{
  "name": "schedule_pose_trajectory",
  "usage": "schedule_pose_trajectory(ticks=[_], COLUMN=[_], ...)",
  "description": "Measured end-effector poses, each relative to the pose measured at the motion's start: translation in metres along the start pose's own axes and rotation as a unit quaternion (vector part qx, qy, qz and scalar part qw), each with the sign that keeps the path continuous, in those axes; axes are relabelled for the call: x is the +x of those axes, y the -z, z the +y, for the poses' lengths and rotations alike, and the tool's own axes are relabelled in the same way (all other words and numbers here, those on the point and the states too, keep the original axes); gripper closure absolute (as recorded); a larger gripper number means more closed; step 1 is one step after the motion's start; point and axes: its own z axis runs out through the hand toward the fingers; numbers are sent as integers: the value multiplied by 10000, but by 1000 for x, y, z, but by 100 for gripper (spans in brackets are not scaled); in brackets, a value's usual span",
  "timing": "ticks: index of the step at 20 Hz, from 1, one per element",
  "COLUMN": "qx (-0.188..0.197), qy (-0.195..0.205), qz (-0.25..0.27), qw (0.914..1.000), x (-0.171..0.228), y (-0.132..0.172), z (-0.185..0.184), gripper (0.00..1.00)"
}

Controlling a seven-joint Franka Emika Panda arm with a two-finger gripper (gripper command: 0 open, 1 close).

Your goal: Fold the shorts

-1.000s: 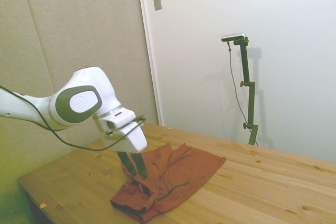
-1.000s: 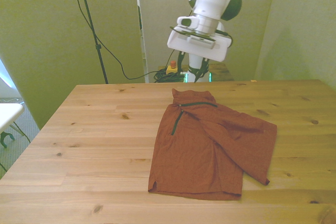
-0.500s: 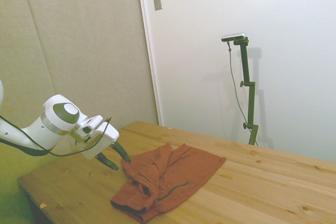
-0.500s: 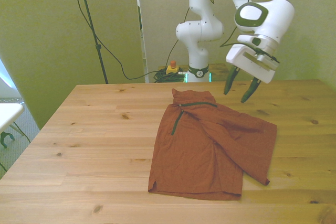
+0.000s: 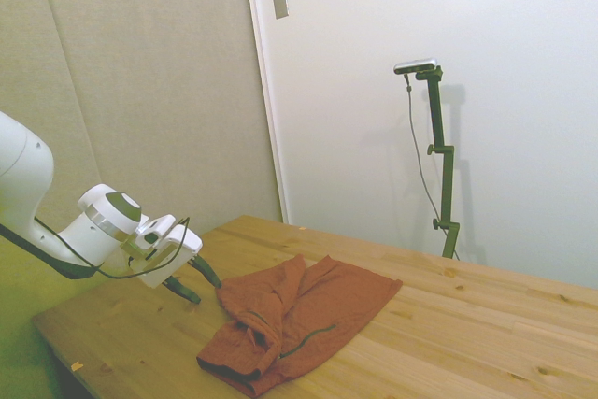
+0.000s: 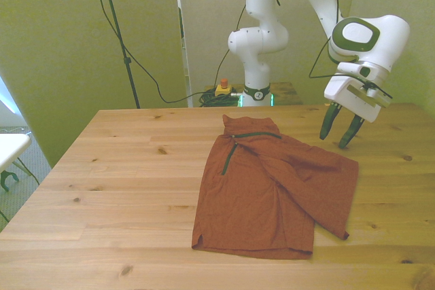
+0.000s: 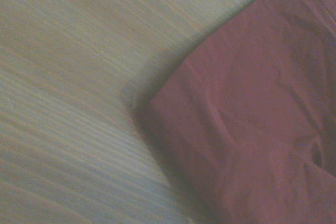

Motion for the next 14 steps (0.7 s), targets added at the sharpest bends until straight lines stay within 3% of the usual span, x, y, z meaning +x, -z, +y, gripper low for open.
schedule_pose_trajectory(ticks=[14], qx=[-144], qy=[-309], qz=[-40], qw=[9994], x=[39], y=[-31], z=[1], gripper=[0])
